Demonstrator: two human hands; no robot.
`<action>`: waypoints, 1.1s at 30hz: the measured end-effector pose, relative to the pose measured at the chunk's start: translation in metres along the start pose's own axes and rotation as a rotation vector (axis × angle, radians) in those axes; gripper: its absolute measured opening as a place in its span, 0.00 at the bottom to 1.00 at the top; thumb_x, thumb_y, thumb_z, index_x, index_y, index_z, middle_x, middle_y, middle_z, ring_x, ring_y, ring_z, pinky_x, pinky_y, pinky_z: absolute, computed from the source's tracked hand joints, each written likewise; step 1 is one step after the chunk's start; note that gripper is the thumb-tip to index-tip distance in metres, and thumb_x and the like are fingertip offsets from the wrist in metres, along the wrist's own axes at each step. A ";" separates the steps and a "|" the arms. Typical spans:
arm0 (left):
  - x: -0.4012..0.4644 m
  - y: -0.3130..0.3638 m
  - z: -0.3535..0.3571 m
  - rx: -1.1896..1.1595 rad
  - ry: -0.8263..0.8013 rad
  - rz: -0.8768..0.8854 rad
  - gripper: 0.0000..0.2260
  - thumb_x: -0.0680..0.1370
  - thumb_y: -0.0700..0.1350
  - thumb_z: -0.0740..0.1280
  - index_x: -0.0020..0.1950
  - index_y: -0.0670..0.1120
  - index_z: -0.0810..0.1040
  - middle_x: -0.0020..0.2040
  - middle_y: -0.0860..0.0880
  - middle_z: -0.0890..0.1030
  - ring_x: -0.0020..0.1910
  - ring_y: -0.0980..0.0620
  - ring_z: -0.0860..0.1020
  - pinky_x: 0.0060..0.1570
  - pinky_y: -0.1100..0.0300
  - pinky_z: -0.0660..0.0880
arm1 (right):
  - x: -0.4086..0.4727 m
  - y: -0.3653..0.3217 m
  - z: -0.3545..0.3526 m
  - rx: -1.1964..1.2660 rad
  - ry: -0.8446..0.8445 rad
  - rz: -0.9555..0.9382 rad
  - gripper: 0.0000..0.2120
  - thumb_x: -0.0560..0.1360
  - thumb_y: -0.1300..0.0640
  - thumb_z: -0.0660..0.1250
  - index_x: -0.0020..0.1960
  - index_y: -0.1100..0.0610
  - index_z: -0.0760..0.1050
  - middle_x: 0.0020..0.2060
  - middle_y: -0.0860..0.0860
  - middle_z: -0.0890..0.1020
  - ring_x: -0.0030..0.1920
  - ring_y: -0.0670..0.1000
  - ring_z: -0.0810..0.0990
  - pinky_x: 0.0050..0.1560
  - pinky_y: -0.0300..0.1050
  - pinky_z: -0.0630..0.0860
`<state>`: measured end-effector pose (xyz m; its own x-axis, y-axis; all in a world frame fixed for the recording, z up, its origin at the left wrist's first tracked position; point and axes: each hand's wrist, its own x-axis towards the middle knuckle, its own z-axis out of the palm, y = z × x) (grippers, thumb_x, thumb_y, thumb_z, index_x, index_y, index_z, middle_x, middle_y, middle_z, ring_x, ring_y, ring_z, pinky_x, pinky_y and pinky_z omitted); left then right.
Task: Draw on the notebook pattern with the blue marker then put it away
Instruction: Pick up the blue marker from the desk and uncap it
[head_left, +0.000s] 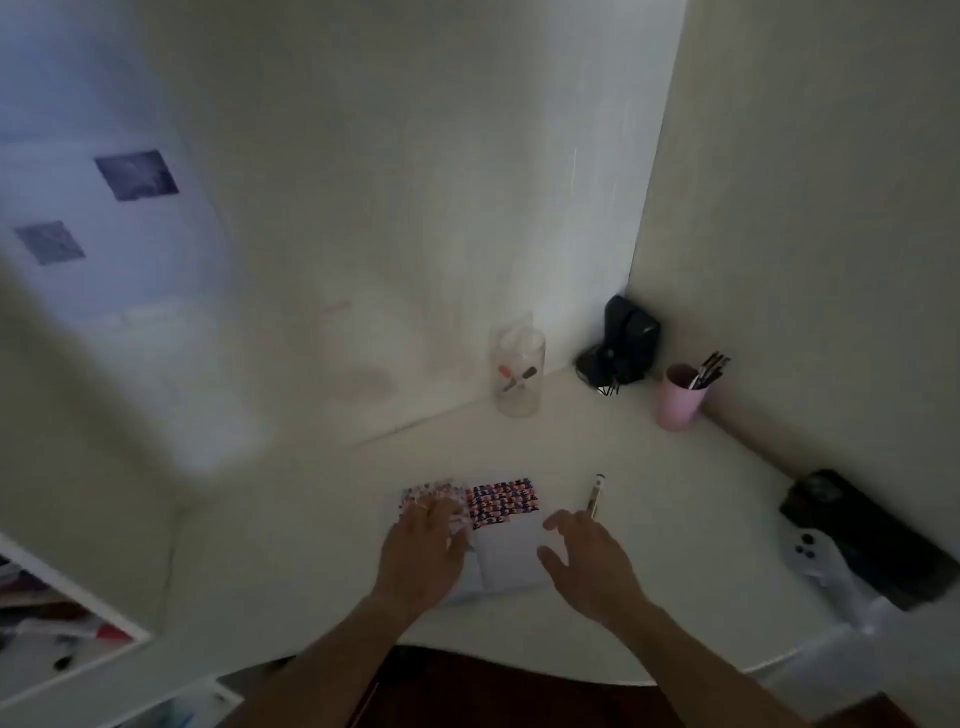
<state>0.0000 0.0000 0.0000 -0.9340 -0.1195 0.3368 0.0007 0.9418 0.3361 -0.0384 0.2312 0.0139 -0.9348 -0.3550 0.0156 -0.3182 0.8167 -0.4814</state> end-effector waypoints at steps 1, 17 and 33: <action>-0.003 -0.003 0.013 -0.018 0.022 0.026 0.14 0.74 0.52 0.60 0.54 0.48 0.78 0.48 0.44 0.81 0.44 0.42 0.82 0.37 0.52 0.80 | 0.000 0.005 0.014 -0.004 -0.002 0.000 0.17 0.79 0.46 0.62 0.65 0.51 0.72 0.59 0.51 0.78 0.58 0.52 0.78 0.56 0.44 0.75; -0.051 -0.025 0.121 0.113 0.216 0.067 0.16 0.75 0.60 0.63 0.53 0.50 0.76 0.51 0.48 0.79 0.52 0.45 0.75 0.47 0.50 0.72 | -0.006 0.077 0.134 -0.164 0.451 -0.227 0.14 0.76 0.49 0.58 0.50 0.54 0.80 0.47 0.52 0.81 0.46 0.54 0.78 0.50 0.48 0.78; -0.057 -0.024 0.121 0.122 0.257 0.078 0.15 0.73 0.59 0.64 0.53 0.52 0.78 0.53 0.48 0.79 0.55 0.45 0.76 0.50 0.49 0.72 | -0.010 0.070 0.132 -0.136 0.454 -0.157 0.09 0.76 0.51 0.65 0.50 0.53 0.81 0.47 0.50 0.81 0.49 0.53 0.78 0.50 0.46 0.77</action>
<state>0.0097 0.0226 -0.1334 -0.8115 -0.1059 0.5746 0.0116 0.9803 0.1971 -0.0303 0.2321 -0.1355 -0.8390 -0.2688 0.4732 -0.4497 0.8321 -0.3246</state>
